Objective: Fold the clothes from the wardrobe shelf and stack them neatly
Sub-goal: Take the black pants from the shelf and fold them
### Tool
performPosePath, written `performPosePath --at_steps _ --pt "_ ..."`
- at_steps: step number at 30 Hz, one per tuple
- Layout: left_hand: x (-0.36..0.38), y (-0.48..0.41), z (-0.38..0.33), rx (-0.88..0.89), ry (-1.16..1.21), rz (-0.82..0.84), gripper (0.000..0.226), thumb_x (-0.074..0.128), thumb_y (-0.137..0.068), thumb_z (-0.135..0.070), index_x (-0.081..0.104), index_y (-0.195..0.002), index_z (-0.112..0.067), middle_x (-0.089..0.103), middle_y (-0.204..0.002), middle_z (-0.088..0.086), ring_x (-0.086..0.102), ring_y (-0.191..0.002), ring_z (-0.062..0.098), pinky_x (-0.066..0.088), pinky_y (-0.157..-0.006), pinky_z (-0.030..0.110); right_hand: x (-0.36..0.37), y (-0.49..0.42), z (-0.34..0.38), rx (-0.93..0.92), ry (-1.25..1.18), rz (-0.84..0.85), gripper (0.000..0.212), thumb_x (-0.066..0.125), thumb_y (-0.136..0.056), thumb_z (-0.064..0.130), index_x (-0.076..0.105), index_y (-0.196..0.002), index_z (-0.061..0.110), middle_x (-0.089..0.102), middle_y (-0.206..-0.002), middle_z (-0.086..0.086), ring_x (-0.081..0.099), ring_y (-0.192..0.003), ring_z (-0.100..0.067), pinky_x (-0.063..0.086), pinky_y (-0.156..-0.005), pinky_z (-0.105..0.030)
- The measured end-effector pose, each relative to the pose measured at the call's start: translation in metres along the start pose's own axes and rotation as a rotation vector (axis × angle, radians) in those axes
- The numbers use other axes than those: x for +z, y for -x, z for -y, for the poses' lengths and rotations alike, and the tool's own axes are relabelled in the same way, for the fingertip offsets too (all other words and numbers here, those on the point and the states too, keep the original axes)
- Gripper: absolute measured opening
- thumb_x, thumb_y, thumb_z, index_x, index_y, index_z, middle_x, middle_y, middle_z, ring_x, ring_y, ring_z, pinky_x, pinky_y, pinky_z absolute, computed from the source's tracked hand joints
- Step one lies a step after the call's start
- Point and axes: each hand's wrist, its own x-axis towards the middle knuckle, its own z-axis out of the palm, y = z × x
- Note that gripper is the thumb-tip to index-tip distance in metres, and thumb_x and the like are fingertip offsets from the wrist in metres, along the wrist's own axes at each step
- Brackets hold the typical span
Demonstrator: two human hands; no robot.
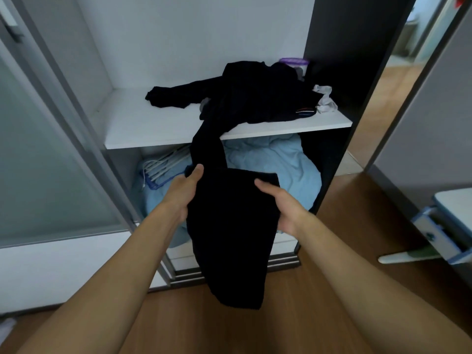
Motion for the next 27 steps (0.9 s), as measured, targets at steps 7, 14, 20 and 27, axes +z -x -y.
performPosePath --at_steps 7,14,20,27 --pt "-0.031 0.025 0.026 -0.094 0.048 0.407 0.067 0.073 -0.077 -0.059 0.064 -0.130 -0.019 0.068 -0.128 0.008 0.065 -0.118 0.023 0.046 -0.100 0.033 0.018 -0.008 -0.013 0.005 -0.119 -0.158 0.022 0.069 -0.092 0.024 0.073 -0.105 0.006 0.076 -0.094 -0.012 0.074 -0.077 -0.024 0.061 -0.066 -0.034" --pt "-0.030 0.036 0.027 -0.045 0.006 0.019 0.030 0.058 -0.099 -0.037 0.072 -0.102 -0.011 0.073 -0.084 0.005 0.069 -0.070 0.018 0.050 -0.059 0.022 0.026 -0.008 -0.006 0.122 0.108 -0.039 0.019 0.072 -0.089 0.028 0.081 -0.084 0.012 0.077 -0.083 -0.005 0.075 -0.071 -0.018 0.058 -0.059 -0.026" --pt "-0.043 0.045 0.033 -0.092 0.160 0.279 0.048 0.066 -0.087 -0.051 0.069 -0.119 -0.015 0.075 -0.105 0.006 0.072 -0.091 0.016 0.055 -0.071 0.022 0.024 -0.004 -0.033 -0.072 0.255 -0.089 0.018 0.075 -0.088 0.023 0.074 -0.104 0.014 0.078 -0.098 -0.006 0.076 -0.087 -0.019 0.060 -0.067 -0.029" --pt "-0.067 0.040 0.057 -0.123 0.077 0.225 0.038 0.062 -0.095 -0.041 0.068 -0.120 -0.013 0.074 -0.110 0.010 0.071 -0.100 0.026 0.056 -0.075 0.030 0.027 -0.016 -0.033 0.072 0.075 -0.003 0.017 0.072 -0.089 0.028 0.082 -0.094 0.015 0.077 -0.098 -0.006 0.075 -0.082 -0.019 0.058 -0.066 -0.027"
